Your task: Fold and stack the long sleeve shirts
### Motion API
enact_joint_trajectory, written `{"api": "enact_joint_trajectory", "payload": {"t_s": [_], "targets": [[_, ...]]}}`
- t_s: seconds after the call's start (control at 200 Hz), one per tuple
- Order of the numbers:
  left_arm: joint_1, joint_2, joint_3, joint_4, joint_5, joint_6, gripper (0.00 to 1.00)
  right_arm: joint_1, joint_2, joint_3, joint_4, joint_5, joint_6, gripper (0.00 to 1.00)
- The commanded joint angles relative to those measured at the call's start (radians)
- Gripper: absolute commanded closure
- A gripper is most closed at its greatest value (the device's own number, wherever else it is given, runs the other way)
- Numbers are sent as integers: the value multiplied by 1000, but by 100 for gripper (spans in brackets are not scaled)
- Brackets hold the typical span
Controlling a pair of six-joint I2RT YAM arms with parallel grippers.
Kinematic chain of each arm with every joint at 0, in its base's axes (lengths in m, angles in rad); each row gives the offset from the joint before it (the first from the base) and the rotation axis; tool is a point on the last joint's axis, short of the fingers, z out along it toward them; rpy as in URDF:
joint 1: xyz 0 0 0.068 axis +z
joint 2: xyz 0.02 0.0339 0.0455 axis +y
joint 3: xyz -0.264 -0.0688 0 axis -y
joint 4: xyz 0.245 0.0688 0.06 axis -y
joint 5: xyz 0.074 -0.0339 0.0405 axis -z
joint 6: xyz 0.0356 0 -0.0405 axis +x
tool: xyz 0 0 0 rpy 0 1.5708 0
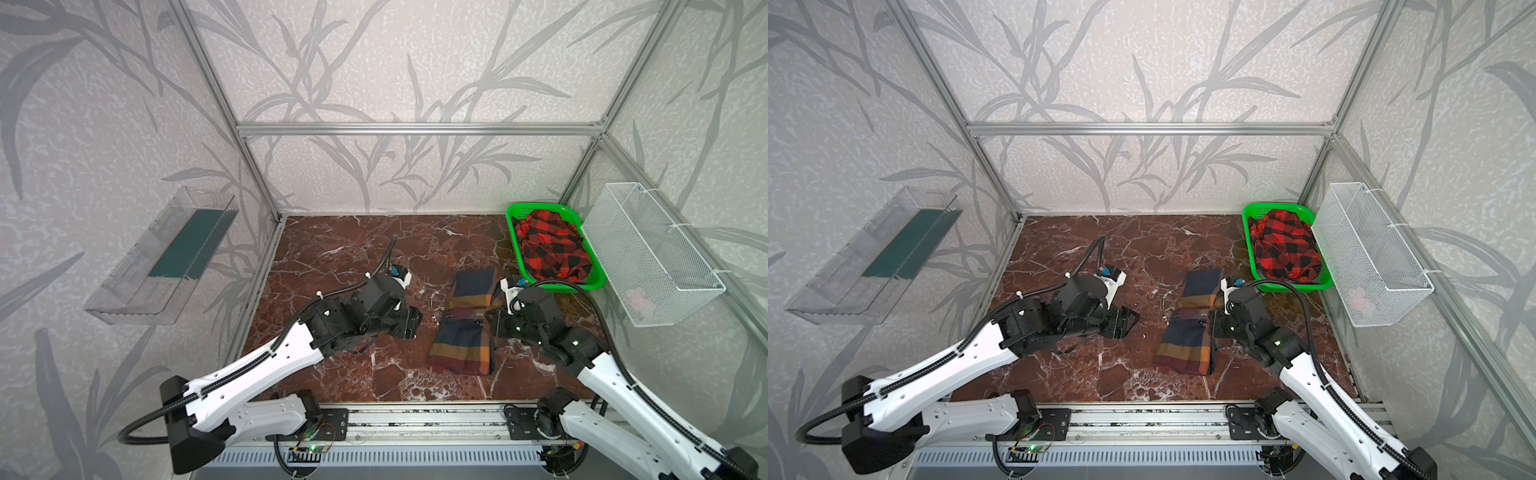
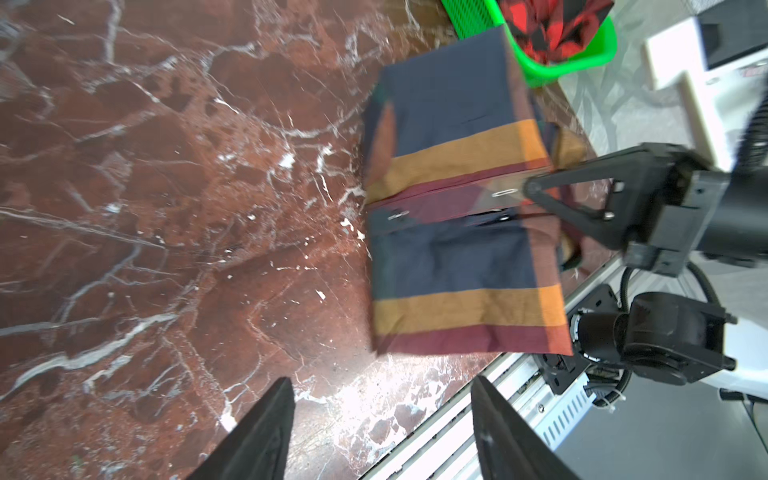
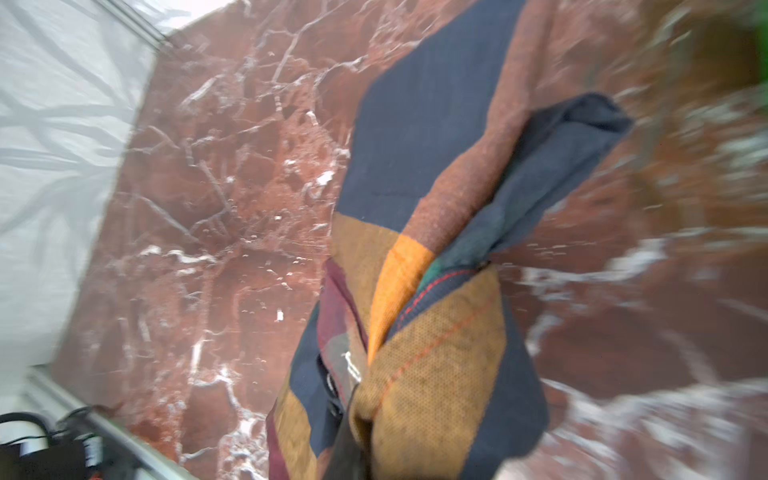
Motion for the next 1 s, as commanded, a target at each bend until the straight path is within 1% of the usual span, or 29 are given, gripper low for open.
{"api": "enact_joint_trajectory", "payload": {"t_s": [0.0,0.025,0.05,0.105,0.19,0.265,0.395,0.5,0.555,0.595,0.675,0.735,0.74,0.81,0.89,0.935,0.98,0.995], "targets": [[27,-54,15,-31,-10,29,32,-5,54,154,-280,150,-184,100],[35,-65,7,-25,-10,29,32,-5,73,189,-314,188,-203,100],[45,-79,-2,-19,-11,30,29,-5,88,223,-341,233,-224,100],[70,-107,-28,-5,-5,31,29,-4,123,285,-389,301,-270,100],[119,-148,-70,14,23,27,29,34,207,381,-454,371,-288,100],[162,-187,-111,28,46,27,28,71,325,465,-528,439,-296,100],[241,-264,-179,34,68,30,26,164,506,572,-594,527,-251,100],[301,-329,-227,32,72,29,25,303,637,624,-592,590,-176,100],[321,-357,-237,17,62,22,25,359,714,657,-588,578,-140,100],[327,-375,-238,-2,35,10,24,391,777,684,-591,565,-100,100],[329,-405,-242,-28,-11,-1,24,467,903,726,-560,536,-59,100],[330,-422,-237,-57,-63,-5,23,516,999,778,-561,524,-19,100],[330,-424,-237,-60,-69,-5,22,534,1008,785,-562,524,-16,100],[332,-449,-228,-96,-132,-8,22,603,1103,869,-598,544,55,100],[335,-488,-230,-126,-200,-20,18,664,1170,908,-550,517,79,100],[336,-508,-235,-134,-215,-29,18,671,1204,926,-536,478,104,100],[335,-525,-240,-140,-222,-34,18,675,1230,927,-497,406,100,100],[335,-530,-242,-142,-225,-35,18,675,1236,929,-487,383,101,97]]}}
